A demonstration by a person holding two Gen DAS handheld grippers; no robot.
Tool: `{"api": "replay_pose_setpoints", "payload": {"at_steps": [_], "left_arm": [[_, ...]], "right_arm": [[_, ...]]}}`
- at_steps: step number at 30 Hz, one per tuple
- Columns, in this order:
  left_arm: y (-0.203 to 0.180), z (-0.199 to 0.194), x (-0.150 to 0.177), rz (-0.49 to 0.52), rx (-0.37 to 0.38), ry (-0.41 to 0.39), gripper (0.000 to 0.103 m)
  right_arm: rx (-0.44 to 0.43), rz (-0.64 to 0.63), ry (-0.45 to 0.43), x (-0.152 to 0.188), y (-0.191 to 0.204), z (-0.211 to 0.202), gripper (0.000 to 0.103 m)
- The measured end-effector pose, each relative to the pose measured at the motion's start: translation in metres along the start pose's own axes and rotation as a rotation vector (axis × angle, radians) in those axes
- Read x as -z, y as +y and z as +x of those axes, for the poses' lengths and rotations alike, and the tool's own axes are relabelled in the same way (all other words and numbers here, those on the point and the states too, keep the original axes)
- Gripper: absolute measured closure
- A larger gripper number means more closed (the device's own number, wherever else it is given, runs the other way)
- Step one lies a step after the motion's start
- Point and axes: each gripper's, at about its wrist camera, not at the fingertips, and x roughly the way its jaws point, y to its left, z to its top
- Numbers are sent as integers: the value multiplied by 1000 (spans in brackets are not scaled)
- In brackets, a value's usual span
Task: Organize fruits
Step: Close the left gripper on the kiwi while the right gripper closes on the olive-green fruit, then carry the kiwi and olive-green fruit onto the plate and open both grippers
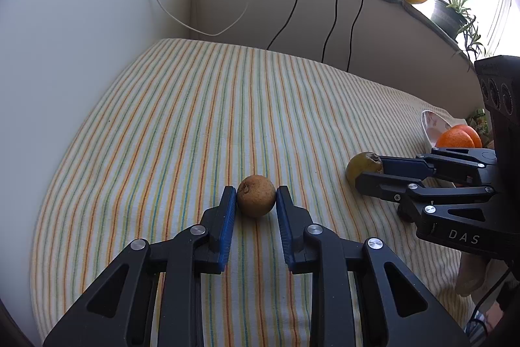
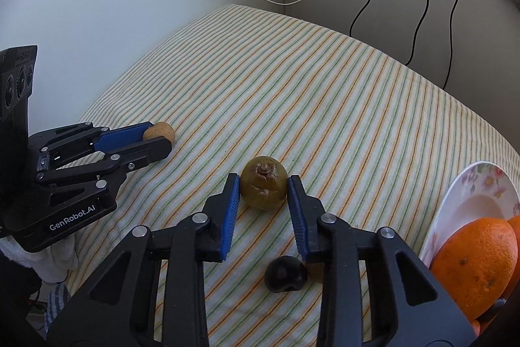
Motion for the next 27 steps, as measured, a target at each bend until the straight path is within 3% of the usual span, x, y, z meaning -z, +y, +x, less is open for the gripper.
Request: {"api": "replay_pose_setpoints", "payload": {"at_steps": [9, 18, 27], "left_arm": [[-4, -6, -3, -4, 4, -14, 80], [-30, -17, -17, 30, 56, -50, 80], [-77, -8, -35, 68, 144, -59, 80]], "right_arm": [[-8, 9, -35, 2, 2, -8, 73], [-9, 0, -111, 0, -8, -49, 73], [35, 31, -172, 10, -53, -94, 73]]}}
